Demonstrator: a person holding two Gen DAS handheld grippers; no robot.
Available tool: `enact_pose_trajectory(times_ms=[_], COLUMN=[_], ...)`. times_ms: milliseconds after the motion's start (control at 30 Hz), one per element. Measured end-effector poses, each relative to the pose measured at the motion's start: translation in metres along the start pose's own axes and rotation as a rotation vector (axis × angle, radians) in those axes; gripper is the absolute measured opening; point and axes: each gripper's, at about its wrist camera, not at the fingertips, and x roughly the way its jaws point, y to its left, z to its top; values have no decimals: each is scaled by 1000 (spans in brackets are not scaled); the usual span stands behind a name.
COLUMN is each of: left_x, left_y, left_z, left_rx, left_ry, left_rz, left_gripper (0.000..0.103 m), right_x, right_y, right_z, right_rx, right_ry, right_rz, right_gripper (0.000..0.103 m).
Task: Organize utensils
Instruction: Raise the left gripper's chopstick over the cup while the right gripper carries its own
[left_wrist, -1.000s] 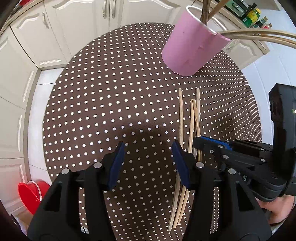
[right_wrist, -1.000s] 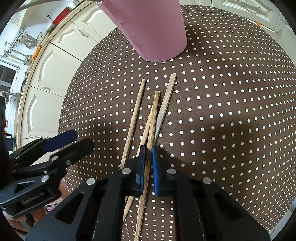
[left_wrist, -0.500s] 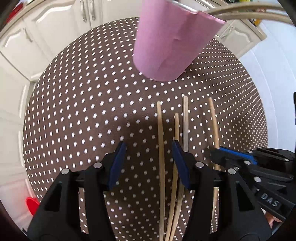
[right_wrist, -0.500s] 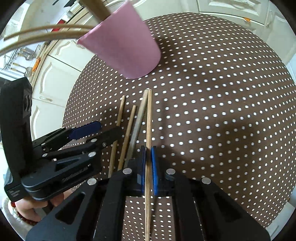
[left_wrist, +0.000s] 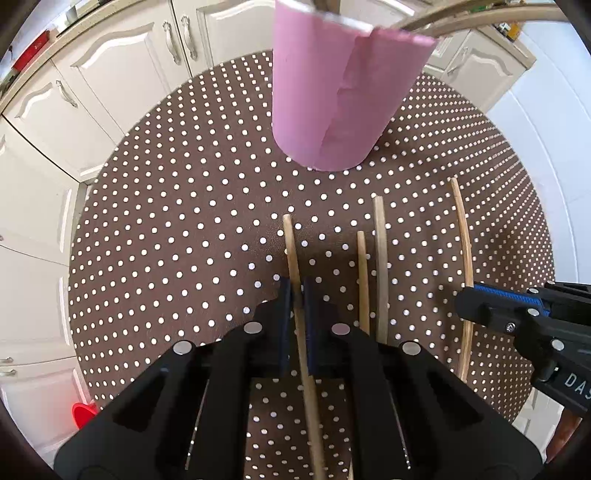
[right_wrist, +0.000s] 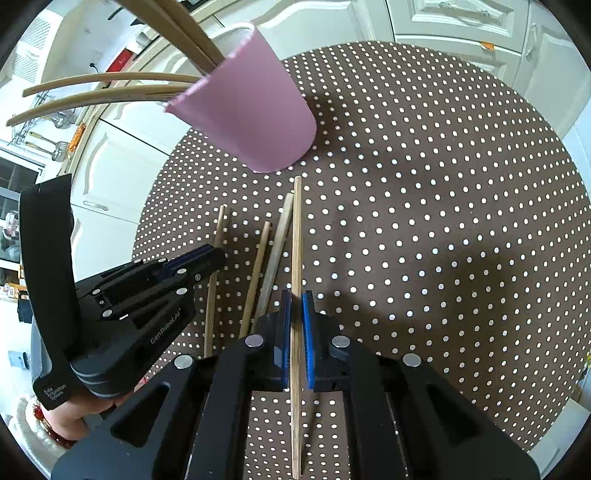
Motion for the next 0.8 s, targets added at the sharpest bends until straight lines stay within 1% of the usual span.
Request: enact_pose_trajectory(times_ms=[133,233,300,367,667,800], left_x=[-24,-52,-71,-91,-174,-205], left_y=[-3,-3,-5,1,4,6], left_z=[-7,-11,-15,-19,-46,-57], left_rx=[7,18,25,25,20,31], left_ry=[-53,-115,-155,-190,-360,-426], left_rz=[-8,-12,-12,-15,-14,-13], left_gripper=[6,6,6,6,6,6], right_x=[-15,-27,-33,-43,-103,-120], right_y=[6,20,37,48,90,102], right_z=[-2,-4,-6,-9,-33,-41], right_rx=[-20,-34,-46,-58,-119,-143], right_ry=[-35,-70,-93,-118,-264,-321], right_rz=[5,10,10,12,5,0], right_gripper=[5,5,5,5,5,5])
